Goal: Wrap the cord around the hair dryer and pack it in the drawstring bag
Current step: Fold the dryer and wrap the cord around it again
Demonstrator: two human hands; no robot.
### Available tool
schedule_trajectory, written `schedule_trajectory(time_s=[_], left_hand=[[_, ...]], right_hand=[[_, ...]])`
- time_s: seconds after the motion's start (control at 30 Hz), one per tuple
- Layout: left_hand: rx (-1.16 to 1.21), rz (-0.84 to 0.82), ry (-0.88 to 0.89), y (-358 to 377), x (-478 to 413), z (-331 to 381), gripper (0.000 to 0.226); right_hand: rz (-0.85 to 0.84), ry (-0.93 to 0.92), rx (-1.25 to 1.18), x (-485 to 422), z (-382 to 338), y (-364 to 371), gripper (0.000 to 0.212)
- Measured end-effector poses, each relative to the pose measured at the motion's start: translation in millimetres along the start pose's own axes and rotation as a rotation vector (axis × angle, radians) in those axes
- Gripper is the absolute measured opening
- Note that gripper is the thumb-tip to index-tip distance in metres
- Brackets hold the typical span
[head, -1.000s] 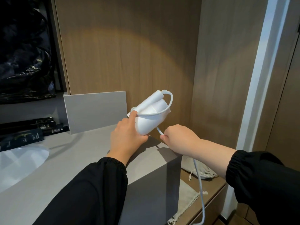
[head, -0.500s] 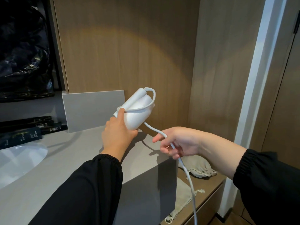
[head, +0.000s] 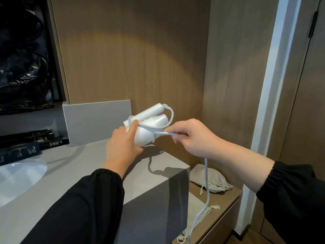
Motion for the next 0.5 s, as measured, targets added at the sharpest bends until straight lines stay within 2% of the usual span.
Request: schedule_trajectory(time_s=[0.2,0.33,0.5], left_hand=[[-0.081,0.020,0.351,5.1,4.9,45.4,0.087],[-0.063,0.036,0.490,3.4,9.2,69.1,0.076],[-0.048,0.076,0.553,-0.8,10.8,76.3,0.077]], right_hand=[[0.270,-0.104,0.276,-7.6,2.1,-36.2,0.027],[0.419,0.022,0.264,-14.7,26.3,-56.7,0.017],[0.373,0.222,0.341,-27.9,50.7,-68.4,0.039]])
Point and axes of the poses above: each hand's wrist, its own x-axis away from the middle knuckle, its own y-axis out of the palm, z = x × y, the point moved 9 cm from there along -x, towards the middle knuckle, and after that the axes turned 2 degrees about y, right-handed, at the moved point
